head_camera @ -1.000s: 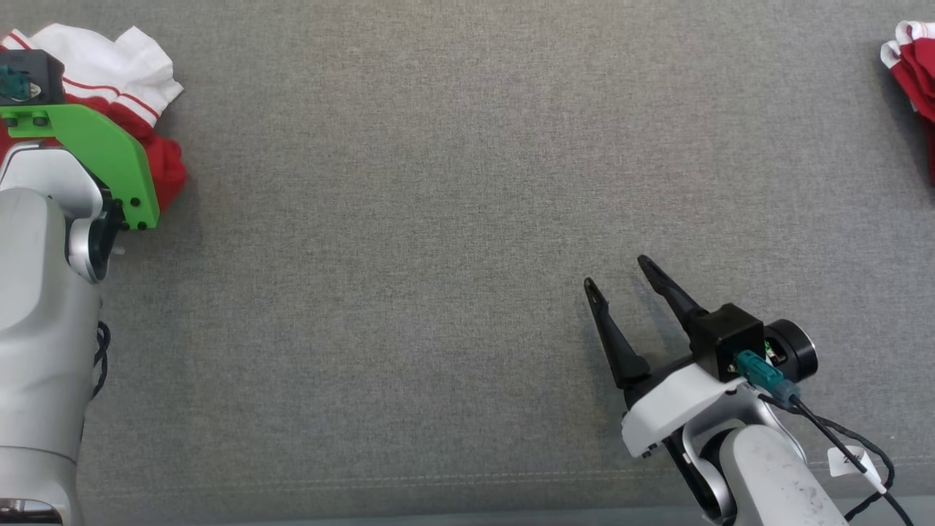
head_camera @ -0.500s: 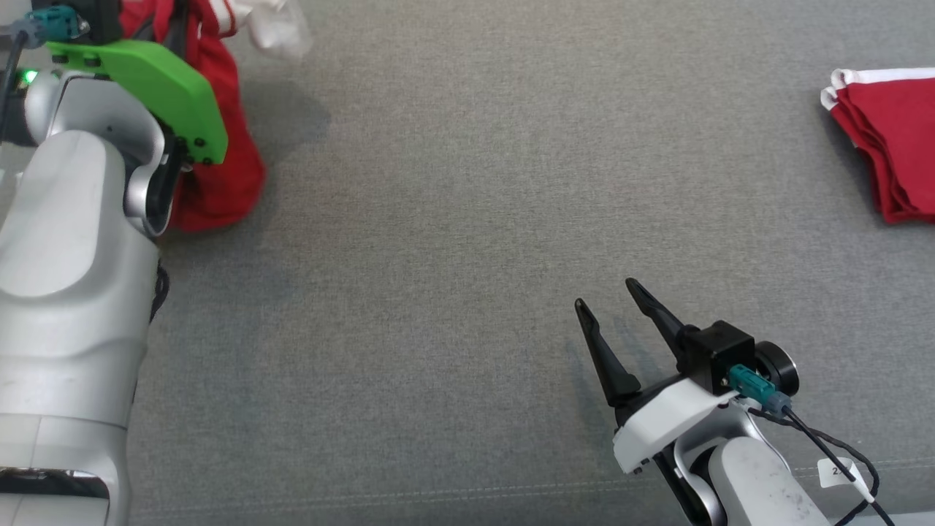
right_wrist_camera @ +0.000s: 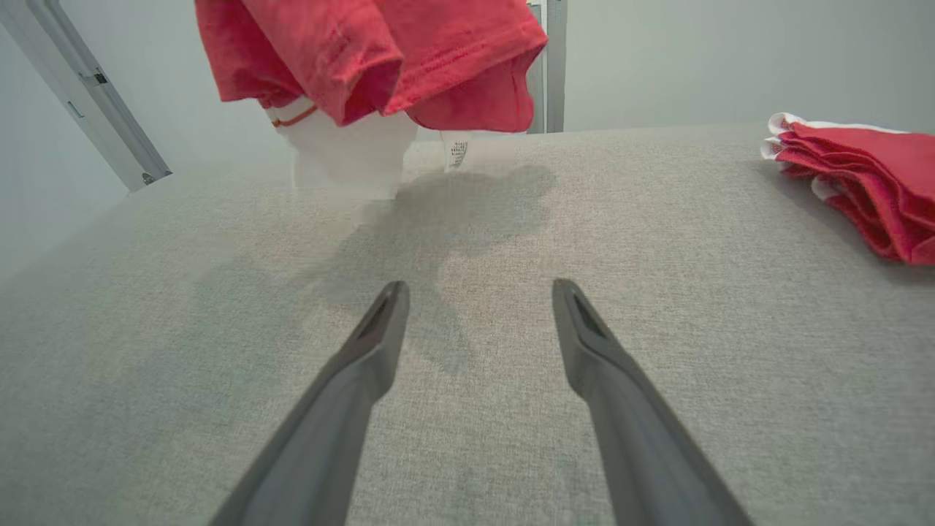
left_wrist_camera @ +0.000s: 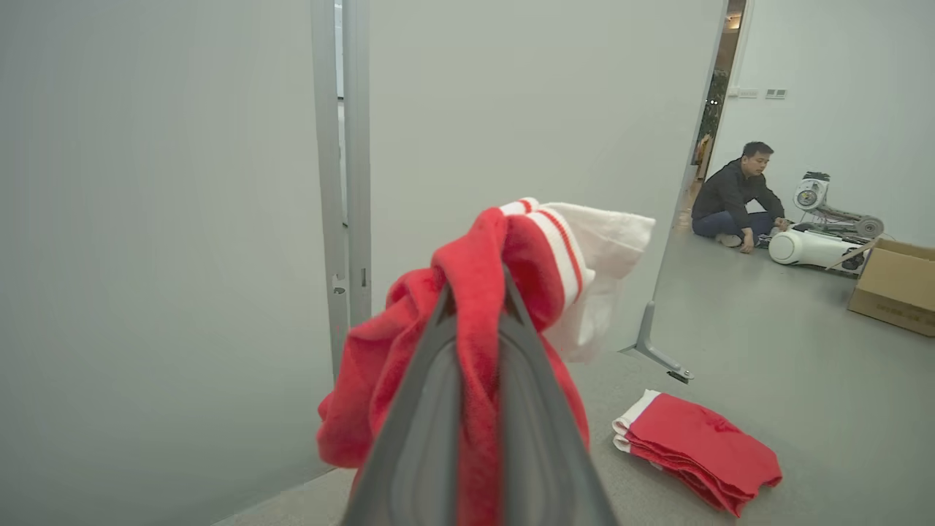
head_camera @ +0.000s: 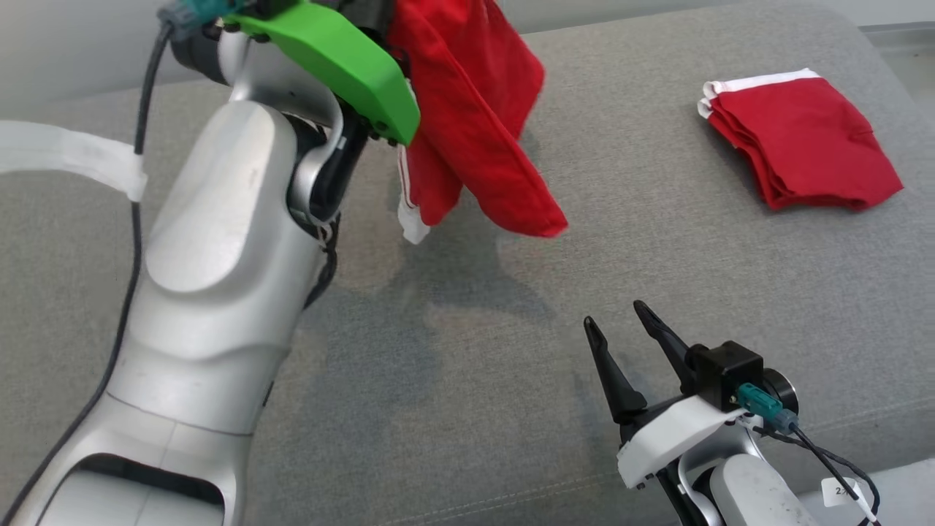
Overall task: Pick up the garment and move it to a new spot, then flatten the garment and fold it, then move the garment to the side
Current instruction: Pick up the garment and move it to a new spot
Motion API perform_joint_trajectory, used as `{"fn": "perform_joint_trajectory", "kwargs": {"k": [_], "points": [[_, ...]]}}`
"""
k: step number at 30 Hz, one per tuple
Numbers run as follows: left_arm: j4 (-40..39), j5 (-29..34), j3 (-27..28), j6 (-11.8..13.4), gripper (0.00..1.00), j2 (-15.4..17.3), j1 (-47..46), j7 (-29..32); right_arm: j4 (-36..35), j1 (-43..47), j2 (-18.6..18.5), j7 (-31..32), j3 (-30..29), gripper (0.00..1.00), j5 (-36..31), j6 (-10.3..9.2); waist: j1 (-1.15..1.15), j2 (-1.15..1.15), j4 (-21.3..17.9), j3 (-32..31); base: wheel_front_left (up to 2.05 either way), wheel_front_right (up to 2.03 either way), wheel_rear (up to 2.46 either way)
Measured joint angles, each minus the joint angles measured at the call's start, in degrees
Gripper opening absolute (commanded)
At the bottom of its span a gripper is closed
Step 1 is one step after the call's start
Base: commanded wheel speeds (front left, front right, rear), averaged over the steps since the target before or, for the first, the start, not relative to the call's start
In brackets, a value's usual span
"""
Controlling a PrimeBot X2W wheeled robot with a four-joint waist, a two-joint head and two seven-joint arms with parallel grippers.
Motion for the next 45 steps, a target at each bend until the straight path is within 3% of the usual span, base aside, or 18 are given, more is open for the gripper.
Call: {"fn": "perform_joint_trajectory", "kwargs": {"k": [4, 9, 11, 16, 24, 25, 26, 28, 38, 45], "points": [[-1.5, -5.6, -4.2, 0.5, 0.0, -0.5, 2.7, -1.6, 0.5, 0.0, 0.0, -0.5, 0.3, 1.0, 0.4, 0.0, 0.0, 0.0, -2.0, -0.9, 0.0, 0.0, 0.0], [-3.0, -14.9, -12.5, 4.8, 0.0, -0.7, 6.9, -5.0, 1.1, 0.0, 0.0, -1.0, 0.8, 1.0, 0.7, 0.0, 0.0, 0.0, -4.0, -1.7, 0.0, 0.0, 0.0], [-1.3, -17.9, -14.9, 7.8, 0.0, -0.8, 9.3, -7.6, 1.4, 0.0, 0.0, -1.2, 0.7, 1.0, 0.7, 0.0, 0.0, 0.0, -4.3, -2.0, 0.0, 0.0, 0.0], [6.0, -18.9, -13.6, 11.7, 0.0, -0.4, 14.3, -12.3, 1.6, 0.1, 0.0, -1.4, 0.2, 1.0, 0.6, 0.0, 0.0, 0.0, -3.4, -2.4, 0.0, 0.0, 0.0], [10.5, -20.7, -7.9, 13.9, 0.0, 2.5, 24.8, -15.9, 1.6, 1.6, 0.0, -0.9, -0.9, 1.0, -0.3, 0.0, 0.0, 0.0, 0.4, -3.8, 0.0, 0.0, 0.0], [10.6, -20.7, -7.5, 13.9, 0.09, 2.6, 26.1, -15.9, 1.5, 1.8, 0.0, -0.8, -1.0, 1.0, -0.3, 0.0, 0.0, 0.0, 1.0, -4.0, 0.0, 0.0, 0.0], [10.6, -20.7, -7.0, 13.9, 0.31, 2.6, 27.5, -16.0, 1.5, 2.1, 0.0, -0.7, -1.0, 1.0, -0.3, 0.0, 0.0, 0.0, 1.6, -4.3, 0.0, 0.0, 0.0], [10.8, -20.5, -6.2, 14.1, 1.0, 2.8, 30.0, -16.0, 1.3, 2.4, 0.0, -0.5, -1.0, 1.0, -0.3, 0.0, 0.0, 0.0, 2.8, -4.8, 0.0, 0.0, 0.0], [8.0, -19.5, -2.5, 14.6, 1.0, 2.9, 38.4, -16.2, 0.0, 3.5, 0.0, 0.7, -1.4, 1.0, -0.3, 0.0, 0.0, 0.0, 7.3, -7.3, 0.0, 0.0, 0.0], [6.2, -17.9, -2.4, 15.7, 1.0, 6.5, 38.0, -14.1, -0.2, 4.2, 0.0, 0.7, -1.9, 1.0, 0.0, 0.0, 0.0, 0.0, 7.3, -7.9, 0.0, 0.0, 0.0]]}}
